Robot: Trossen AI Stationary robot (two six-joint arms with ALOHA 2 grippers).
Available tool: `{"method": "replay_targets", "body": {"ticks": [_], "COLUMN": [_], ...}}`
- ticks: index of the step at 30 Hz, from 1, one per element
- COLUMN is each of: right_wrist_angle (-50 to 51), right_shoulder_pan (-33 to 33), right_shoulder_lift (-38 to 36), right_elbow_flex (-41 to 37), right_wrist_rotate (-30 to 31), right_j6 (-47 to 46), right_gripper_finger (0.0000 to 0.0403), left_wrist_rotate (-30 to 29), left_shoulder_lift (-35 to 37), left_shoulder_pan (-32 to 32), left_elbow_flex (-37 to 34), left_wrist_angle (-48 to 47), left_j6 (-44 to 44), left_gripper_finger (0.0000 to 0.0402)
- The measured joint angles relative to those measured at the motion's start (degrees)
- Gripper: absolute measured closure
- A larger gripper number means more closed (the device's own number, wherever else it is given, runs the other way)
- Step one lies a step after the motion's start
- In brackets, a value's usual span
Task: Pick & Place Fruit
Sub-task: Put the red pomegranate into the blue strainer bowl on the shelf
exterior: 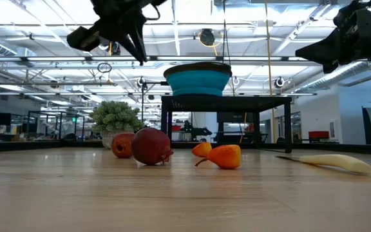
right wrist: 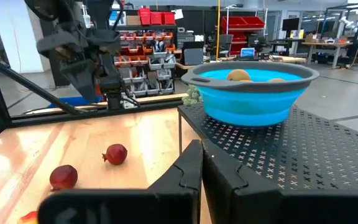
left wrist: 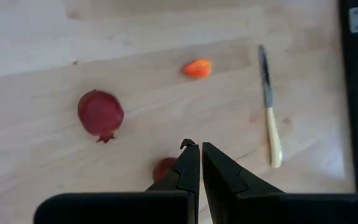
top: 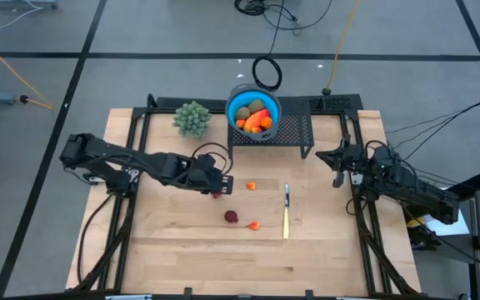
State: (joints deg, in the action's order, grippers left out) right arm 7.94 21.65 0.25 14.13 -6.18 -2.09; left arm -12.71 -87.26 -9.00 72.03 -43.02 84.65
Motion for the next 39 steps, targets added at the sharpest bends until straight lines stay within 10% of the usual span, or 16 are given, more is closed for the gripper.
{"method": "replay_targets", "body": {"ticks": [30,39], "right_wrist_angle": [0.0,0.0], "right_shoulder_pan": [0.0,0.0], "right_shoulder_lift": [0.0,0.0], "right_elbow_flex": [0.0,0.0], "right_wrist_rotate": [-0.1,-0.1], "right_j6": [1.3,1.3], "right_gripper_finger": [0.0403,0.0403], "left_wrist_rotate": [0.7,-0.7], "left_shoulder_lift": [-8.8,-8.8], "left_shoulder_pan": [2.2,2.2], "left_elbow_flex": [0.0,0.0], "left_wrist_angle": [-6.9,-6.9], "left_j6": [-0.5,-0.5], "left_gripper_finger": [0.0383,0.0301]}}
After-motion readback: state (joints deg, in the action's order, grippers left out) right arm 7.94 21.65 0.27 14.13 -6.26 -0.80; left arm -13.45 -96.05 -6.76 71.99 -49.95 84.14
